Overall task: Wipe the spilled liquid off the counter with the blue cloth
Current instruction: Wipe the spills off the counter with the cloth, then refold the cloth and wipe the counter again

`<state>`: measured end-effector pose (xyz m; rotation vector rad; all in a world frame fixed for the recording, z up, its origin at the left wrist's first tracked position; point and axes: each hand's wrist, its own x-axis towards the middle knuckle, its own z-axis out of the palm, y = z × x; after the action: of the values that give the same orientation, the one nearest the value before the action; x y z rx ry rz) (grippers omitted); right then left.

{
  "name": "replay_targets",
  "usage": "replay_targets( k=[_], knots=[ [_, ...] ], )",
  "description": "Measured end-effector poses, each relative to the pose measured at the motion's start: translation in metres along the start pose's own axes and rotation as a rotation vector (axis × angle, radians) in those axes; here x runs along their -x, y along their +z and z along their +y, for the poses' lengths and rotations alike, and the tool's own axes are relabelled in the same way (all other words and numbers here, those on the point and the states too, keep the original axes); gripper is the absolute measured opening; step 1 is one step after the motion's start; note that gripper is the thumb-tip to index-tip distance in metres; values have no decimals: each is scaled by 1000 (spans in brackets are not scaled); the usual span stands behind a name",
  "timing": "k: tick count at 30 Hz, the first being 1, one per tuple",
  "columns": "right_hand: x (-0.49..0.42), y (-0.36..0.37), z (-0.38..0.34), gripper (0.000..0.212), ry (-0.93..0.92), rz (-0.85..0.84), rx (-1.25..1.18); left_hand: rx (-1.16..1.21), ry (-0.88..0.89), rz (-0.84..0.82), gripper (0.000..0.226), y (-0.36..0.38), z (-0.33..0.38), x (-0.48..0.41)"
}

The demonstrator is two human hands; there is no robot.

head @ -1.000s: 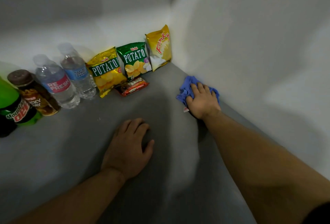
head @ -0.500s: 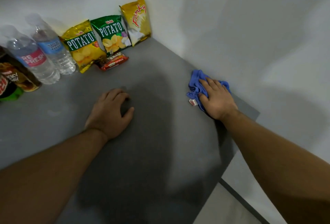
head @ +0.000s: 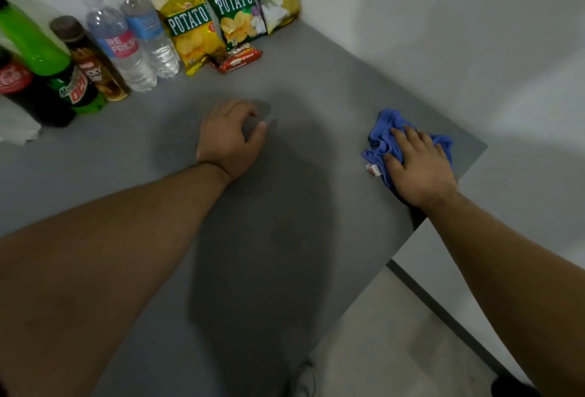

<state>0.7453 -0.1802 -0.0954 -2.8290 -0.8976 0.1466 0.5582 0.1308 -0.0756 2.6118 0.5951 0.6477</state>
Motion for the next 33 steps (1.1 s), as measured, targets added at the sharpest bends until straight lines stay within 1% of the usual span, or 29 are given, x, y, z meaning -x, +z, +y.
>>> replay_targets(
  k=[2,4,6,8,12,14,19,23,25,27,28,29,30,31,32,33],
  knots=[
    [25,5,-23,72,-30,-12,2,76,-56,19,24,-11,5,18],
    [52,11,-48,69,-53,-34,0,142,-95,24,19,-25,7,45],
    [79,15,-75,65,-70,-49,-8,180,-115,9,18,-42,6,79],
    [108,19,-105,66,-92,-68,-15,189,-147,-46,19,-60,0,113],
    [170,31,-170,70,-161,-125,1,228,-221,-181,14,-92,-16,173],
    [200,37,-202,72,-205,-153,10,255,-257,-208,15,-107,-22,200],
    [264,54,-263,71,-295,-192,12,278,-315,-216,20,-142,-26,244],
    [307,58,-294,73,-360,-266,9,322,-303,-302,28,-159,-21,266],
    [315,52,-296,74,-399,-312,-79,316,-292,-372,35,-162,-22,268],
    [311,37,-292,66,-370,-341,-344,286,-275,-478,47,-162,-24,263],
    [306,28,-289,58,-318,-324,-477,258,-264,-537,54,-162,-25,259],
    [298,21,-284,51,-260,-264,-544,230,-252,-591,56,-161,-26,255],
    [288,15,-278,48,-210,-179,-524,205,-241,-631,50,-160,-26,251],
    [279,10,-271,50,-162,-128,-444,189,-236,-651,40,-159,-25,249],
    [271,5,-266,51,-114,-137,-348,177,-242,-650,31,-158,-25,246],
    [265,3,-260,48,-86,-196,-256,172,-259,-638,25,-157,-24,244]
  ],
)
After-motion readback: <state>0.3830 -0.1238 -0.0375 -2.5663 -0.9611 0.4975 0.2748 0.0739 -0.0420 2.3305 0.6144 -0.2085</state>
